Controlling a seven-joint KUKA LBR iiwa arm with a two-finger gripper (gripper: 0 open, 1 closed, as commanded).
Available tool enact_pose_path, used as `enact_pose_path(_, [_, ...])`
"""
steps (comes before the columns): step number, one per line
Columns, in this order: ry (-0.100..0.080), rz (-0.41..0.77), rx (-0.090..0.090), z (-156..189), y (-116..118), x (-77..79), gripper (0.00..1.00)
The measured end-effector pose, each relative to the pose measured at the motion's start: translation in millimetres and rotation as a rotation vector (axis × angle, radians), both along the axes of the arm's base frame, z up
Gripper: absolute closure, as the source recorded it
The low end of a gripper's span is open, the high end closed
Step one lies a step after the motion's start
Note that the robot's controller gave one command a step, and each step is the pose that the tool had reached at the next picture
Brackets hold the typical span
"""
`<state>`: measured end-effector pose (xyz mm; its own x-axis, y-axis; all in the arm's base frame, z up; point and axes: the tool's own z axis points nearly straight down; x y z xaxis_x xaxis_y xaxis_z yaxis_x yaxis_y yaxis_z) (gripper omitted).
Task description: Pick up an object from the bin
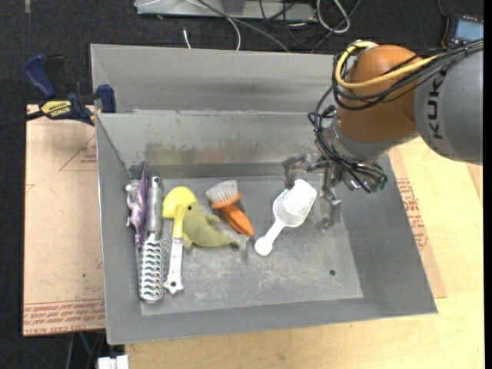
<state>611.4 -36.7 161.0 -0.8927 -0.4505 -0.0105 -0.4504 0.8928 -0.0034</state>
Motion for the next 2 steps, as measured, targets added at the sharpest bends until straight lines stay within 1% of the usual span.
enact_pose_path(1, [0.008,0.149,0.000,-28.6,-11.6,20.7,0.00])
enact_pose_path(2, [-0.003,0.346,-0.002,-93.1,-20.5,35.1,0.00])
